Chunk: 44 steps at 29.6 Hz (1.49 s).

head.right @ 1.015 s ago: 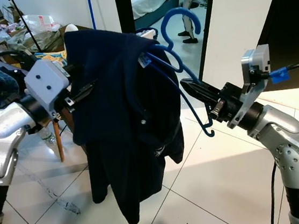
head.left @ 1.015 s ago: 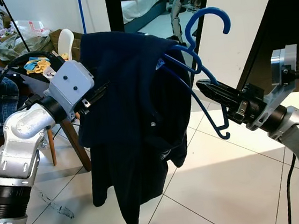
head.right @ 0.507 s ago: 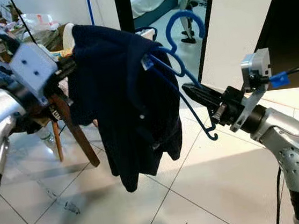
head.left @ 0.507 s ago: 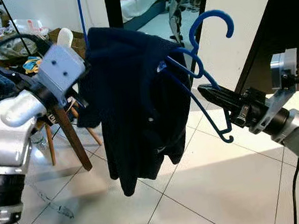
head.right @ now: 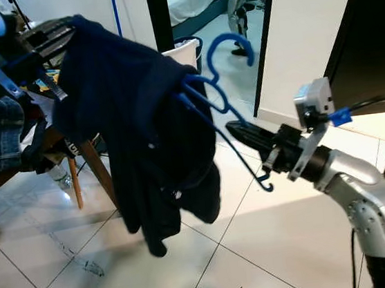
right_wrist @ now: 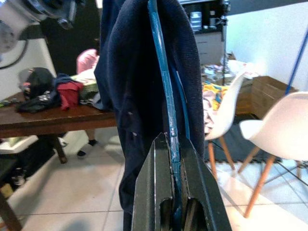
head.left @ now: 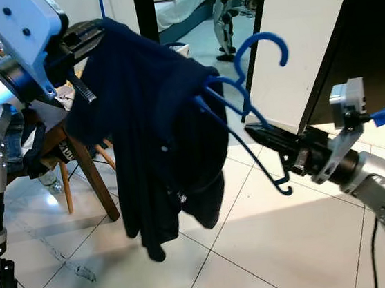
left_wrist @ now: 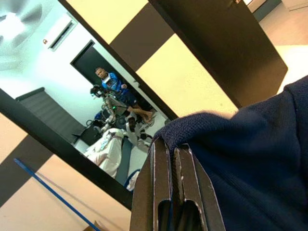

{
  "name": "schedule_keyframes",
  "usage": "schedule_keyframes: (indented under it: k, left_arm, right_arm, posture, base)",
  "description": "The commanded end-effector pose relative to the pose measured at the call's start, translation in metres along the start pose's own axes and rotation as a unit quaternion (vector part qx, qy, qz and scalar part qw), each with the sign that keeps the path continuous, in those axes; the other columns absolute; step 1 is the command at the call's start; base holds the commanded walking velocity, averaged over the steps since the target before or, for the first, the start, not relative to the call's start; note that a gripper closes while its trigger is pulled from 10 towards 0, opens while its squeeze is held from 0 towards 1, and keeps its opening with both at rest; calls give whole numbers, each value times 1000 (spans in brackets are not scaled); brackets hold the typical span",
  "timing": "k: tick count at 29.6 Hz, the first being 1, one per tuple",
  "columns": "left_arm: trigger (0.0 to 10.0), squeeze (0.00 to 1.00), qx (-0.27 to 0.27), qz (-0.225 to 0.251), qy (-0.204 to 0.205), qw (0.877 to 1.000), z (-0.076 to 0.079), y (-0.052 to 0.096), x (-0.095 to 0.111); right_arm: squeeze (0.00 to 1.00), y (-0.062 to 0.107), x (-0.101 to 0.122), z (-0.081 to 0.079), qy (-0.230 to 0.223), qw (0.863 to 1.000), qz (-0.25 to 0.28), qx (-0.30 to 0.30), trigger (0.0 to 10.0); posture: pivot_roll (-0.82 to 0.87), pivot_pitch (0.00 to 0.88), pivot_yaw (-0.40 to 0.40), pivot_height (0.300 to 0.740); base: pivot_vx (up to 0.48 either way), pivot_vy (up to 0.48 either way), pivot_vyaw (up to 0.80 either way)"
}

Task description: Hang hanger

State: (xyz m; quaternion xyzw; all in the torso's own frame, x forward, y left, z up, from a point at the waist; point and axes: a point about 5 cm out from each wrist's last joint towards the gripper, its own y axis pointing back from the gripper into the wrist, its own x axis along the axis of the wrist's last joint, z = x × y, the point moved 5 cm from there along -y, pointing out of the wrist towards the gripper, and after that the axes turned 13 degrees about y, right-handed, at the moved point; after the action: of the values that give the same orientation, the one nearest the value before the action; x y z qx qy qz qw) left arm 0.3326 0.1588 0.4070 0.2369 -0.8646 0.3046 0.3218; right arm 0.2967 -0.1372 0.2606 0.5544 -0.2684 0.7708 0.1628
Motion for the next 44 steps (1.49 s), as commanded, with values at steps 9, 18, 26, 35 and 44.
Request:
schedule_keyframes:
  k: [9,18,26,35,44]
  left_arm:
    - [0,0,-31,5,4,999,10,-4,6]
    - [0,0,-21,4,-17,1000,-6,2,16]
    - [0,0,-13,10,-34,999,-20,6,30]
    - [0,0,-54,17,-37,998,-16,3,39]
    - [0,0,-84,30,-12,996,-5,-1,43]
  right_arm:
    - [0,-11,19,-19,-10,997,67,48,10000]
    - [0,-2,2,-25,-77,993,79,45,10000]
    - [0,7,-34,-34,-66,996,-11,62,10000]
    - [0,18,-32,-18,-70,997,-1,35,10000]
    - [0,13,-29,-23,-74,996,16,40,10000]
  posture:
    - [58,91,27,740]
    - [63,89,19,740]
    - [66,85,17,740]
    - [76,75,18,740]
    - [75,75,26,740]
  base:
    - [0,0,0]
    - [0,0,0]
    - [0,0,0]
    - [0,0,0]
    - [0,0,0]
